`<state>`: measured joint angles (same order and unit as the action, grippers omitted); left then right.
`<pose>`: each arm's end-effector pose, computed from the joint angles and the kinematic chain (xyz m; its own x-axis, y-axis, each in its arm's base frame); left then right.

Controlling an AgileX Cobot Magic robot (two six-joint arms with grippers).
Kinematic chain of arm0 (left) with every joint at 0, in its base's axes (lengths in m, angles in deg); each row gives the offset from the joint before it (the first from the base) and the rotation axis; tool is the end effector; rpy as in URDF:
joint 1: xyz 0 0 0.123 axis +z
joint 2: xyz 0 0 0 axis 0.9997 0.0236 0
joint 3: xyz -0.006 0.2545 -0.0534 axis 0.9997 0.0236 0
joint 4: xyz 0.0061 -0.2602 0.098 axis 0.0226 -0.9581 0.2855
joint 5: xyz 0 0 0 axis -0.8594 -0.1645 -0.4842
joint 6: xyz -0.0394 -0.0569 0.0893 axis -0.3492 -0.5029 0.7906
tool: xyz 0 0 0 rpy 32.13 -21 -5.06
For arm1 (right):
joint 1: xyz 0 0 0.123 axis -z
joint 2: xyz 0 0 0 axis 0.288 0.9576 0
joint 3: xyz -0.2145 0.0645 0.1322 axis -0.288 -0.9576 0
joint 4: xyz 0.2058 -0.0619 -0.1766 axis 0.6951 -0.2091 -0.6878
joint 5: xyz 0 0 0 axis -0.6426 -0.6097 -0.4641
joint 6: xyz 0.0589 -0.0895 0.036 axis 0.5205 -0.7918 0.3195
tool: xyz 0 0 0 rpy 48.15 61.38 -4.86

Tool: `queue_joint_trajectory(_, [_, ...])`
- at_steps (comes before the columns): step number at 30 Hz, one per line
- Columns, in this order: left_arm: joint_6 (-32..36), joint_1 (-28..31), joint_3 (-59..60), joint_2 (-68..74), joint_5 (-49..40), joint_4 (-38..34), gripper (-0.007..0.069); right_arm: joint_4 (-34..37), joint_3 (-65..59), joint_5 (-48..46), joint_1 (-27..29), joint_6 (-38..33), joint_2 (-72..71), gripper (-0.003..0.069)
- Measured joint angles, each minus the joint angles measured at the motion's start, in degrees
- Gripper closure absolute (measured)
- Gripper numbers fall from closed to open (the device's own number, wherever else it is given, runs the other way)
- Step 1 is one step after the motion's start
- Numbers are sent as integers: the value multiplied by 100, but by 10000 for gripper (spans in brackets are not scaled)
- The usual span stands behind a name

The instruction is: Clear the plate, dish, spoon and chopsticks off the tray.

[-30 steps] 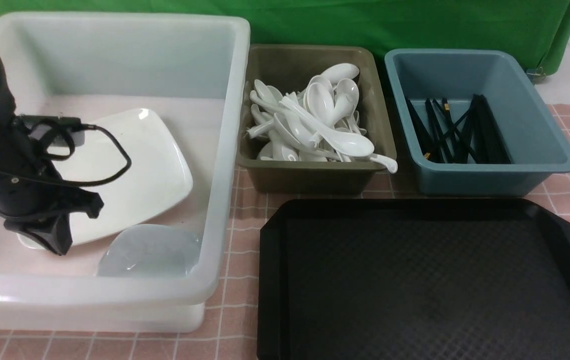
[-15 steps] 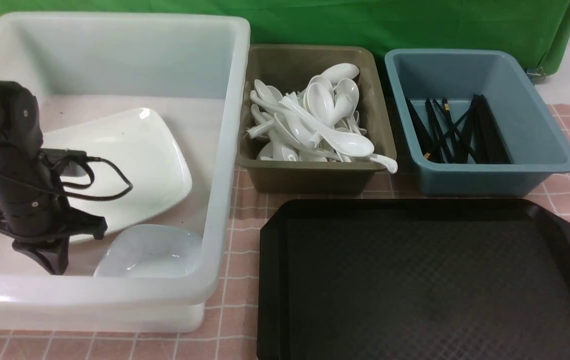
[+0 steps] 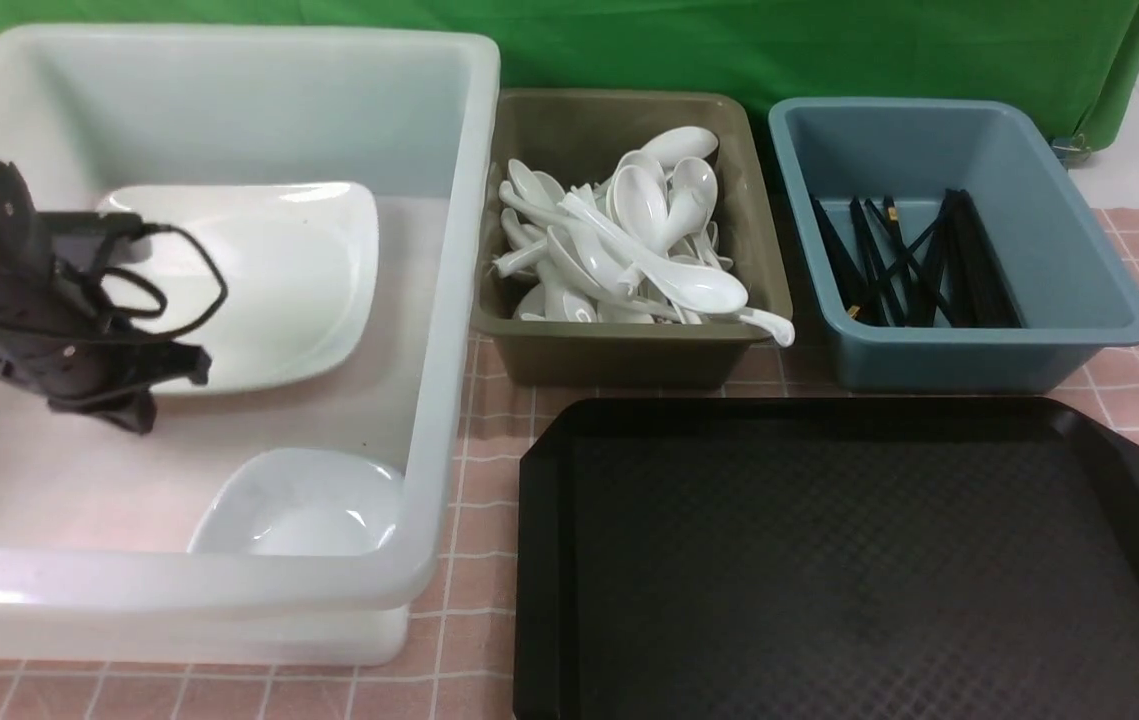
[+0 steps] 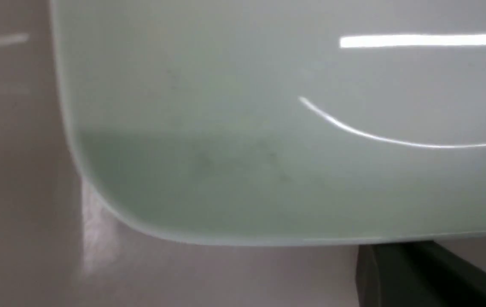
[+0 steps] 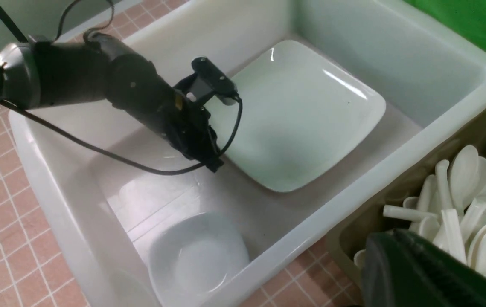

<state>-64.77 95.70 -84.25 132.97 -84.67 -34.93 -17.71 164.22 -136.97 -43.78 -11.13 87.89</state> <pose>0.4138 0.0454 0.1079 -0.9448 -0.0251 -0.3267 -0.0203 0.9996 -0.0181 0.3726 0.2333 0.4650 -0.3415 -0.3320 -0.8793 -0.7482 0.6623 0.0405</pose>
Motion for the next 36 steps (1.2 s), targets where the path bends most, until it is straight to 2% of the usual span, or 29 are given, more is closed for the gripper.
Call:
queue_joint_trajectory(5, [-18,0,-607,-169,-950,-101,625,-18,0,0,0,332,-6,629])
queue_joint_trajectory(8, [27,0,-663,-604,-1190,-307,625,-300,0,-1,0,676,-72,629])
queue_joint_trajectory(13, [721,-23,-539,-2010,-1223,-1259,625,-1827,-37,-6,0,1546,-588,629])
queue_joint_trajectory(16, [903,-137,-365,-2955,-1214,-1447,625,-2243,-150,-6,0,1743,-1035,629])
queue_joint_trajectory(22, [979,-357,175,-4519,-1226,-1548,625,-2541,-1047,-6,0,1835,-2207,629])
queue_joint_trajectory(25, [1012,-381,697,-5269,-1357,-1636,625,-2682,-2323,80,0,1970,-3124,629])
queue_joint_trajectory(26, [1012,-381,772,-5307,-1357,-1650,625,-2682,-2409,99,0,1971,-3180,629])
queue_joint_trajectory(29, [1019,-381,1438,-5943,-1365,-1726,625,-2795,-3889,865,0,2139,-4101,629])
queue_joint_trajectory(31, [1019,-381,1894,-6404,-1365,-1752,625,-2824,-4986,1692,0,2224,-4931,629])
queue_joint_trajectory(32, [1019,-381,1934,-6447,-1365,-1751,625,-2824,-5193,1872,0,2234,-5003,629])
queue_joint_trajectory(36, [1030,-381,2691,-7347,-1300,-1821,625,-2839,-7446,4024,0,2465,-6694,627])
